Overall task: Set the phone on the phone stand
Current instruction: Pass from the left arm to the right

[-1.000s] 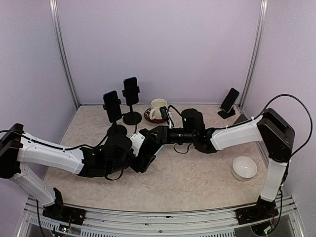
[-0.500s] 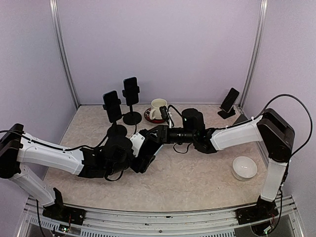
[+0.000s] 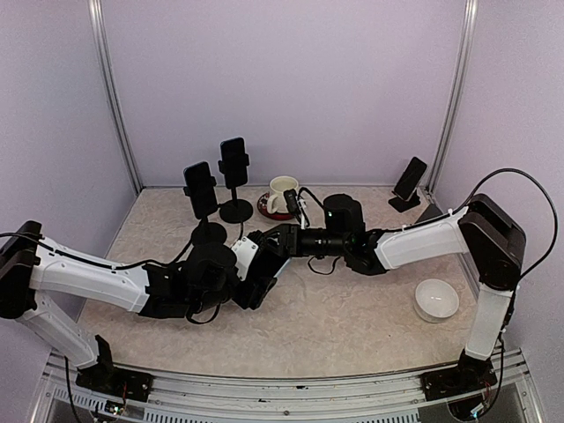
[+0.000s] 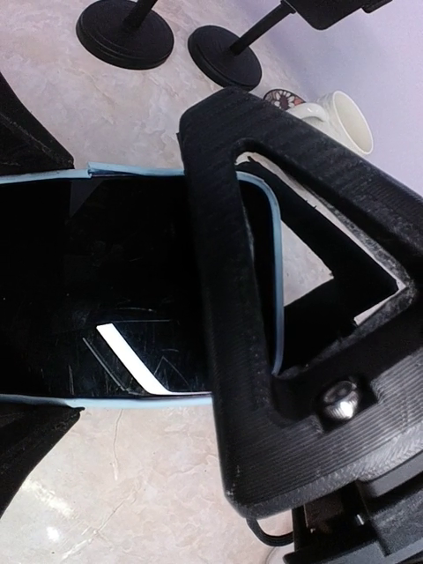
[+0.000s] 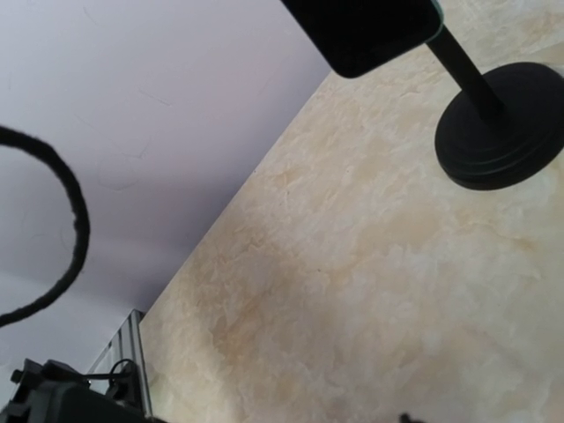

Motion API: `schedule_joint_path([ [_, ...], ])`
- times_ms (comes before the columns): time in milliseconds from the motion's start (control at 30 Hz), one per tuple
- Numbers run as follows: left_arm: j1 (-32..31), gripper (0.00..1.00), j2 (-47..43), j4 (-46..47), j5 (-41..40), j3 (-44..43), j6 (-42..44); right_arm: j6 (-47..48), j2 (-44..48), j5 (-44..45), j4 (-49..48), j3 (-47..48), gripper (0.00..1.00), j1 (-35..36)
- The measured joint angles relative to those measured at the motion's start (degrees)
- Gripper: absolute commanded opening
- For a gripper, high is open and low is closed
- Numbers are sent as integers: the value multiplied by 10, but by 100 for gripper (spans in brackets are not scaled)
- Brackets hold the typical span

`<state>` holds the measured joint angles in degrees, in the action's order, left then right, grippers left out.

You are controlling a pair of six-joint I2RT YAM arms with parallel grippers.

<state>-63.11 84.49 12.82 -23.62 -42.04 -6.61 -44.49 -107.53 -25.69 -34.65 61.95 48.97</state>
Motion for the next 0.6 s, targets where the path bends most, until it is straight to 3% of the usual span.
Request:
schedule_joint_path([
  [300, -3, 53, -2, 0, -8, 0, 0, 0, 0, 1, -4, 0, 46, 0],
  [600, -4, 53, -3, 0, -9, 0, 0, 4, 0, 14, -2, 0, 22, 0],
])
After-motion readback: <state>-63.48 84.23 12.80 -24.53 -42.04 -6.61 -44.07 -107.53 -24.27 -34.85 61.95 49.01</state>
